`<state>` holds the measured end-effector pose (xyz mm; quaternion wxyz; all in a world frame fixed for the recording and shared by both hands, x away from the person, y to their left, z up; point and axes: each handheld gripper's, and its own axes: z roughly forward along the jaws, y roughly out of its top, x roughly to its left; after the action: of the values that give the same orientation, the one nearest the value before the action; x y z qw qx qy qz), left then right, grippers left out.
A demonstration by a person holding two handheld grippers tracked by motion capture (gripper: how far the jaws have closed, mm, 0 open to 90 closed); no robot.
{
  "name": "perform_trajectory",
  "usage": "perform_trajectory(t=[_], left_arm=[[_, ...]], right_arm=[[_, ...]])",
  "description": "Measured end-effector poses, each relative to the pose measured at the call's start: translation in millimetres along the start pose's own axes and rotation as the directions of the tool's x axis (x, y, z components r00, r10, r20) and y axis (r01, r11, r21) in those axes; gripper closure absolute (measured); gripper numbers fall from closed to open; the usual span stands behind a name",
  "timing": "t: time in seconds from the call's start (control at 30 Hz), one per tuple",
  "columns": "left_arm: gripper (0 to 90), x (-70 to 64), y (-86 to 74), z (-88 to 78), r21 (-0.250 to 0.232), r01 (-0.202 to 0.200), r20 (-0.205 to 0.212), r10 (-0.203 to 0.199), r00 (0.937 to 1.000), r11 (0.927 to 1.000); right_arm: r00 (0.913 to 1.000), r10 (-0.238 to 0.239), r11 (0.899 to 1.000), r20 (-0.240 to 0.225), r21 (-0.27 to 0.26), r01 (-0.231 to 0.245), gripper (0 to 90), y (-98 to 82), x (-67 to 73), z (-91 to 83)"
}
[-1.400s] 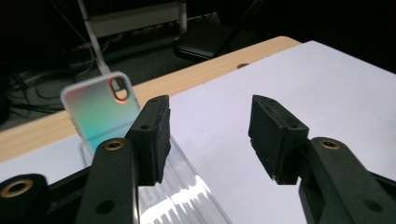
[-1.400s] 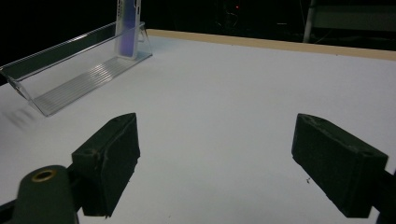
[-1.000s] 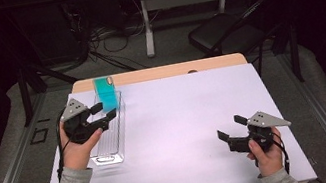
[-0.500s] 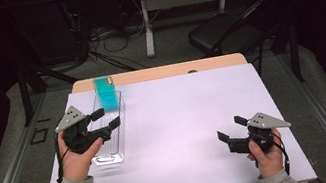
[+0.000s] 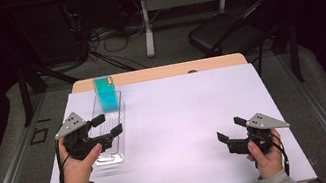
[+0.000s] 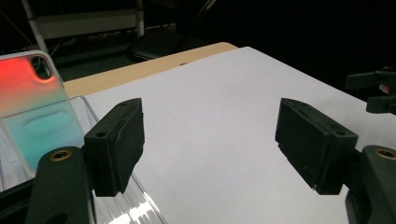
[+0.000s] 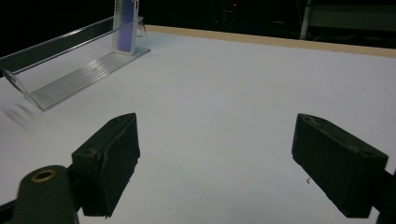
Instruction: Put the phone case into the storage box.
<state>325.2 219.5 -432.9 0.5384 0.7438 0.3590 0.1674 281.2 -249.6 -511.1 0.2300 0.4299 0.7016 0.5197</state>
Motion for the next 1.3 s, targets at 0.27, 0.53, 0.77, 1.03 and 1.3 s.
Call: perform_trajectory(t=[0.27,0.53,0.77,1.03,1.3], left_arm=[[15.2,-8.6,-9.2,-2.4,-0.004,-0.040,0.091,0.040,0.9951,0.9992],[6.7,-18.4,-22.7,1.1,0.023,-0.115,0.106,0.112,0.9880,0.9931],[2.1,-29.5,-35.1,5.3,0.032,-0.137,0.136,0.131,0.9819,0.9901],[2.1,-40.3,-54.3,14.4,0.040,-0.131,0.179,0.122,0.9764,0.9906],[2.0,-47.3,-72.4,27.4,0.052,-0.120,0.223,0.105,0.9691,0.9914]], right_arm=[[1.0000,-0.007,1.000,0.004,-0.001,0.007,14.7,1.2,1.8,-1.0],[0.9998,-0.014,1.000,0.017,-0.003,0.014,14.4,-1.2,3.6,-5.3],[0.9994,-0.023,1.000,0.027,0.017,0.023,14.0,-6.1,4.7,-8.9],[0.9984,-0.051,0.998,0.026,0.030,0.050,11.4,-11.0,9.6,-12.9],[0.9976,-0.065,0.996,0.022,0.054,0.064,9.9,-20.3,16.8,-15.3]])
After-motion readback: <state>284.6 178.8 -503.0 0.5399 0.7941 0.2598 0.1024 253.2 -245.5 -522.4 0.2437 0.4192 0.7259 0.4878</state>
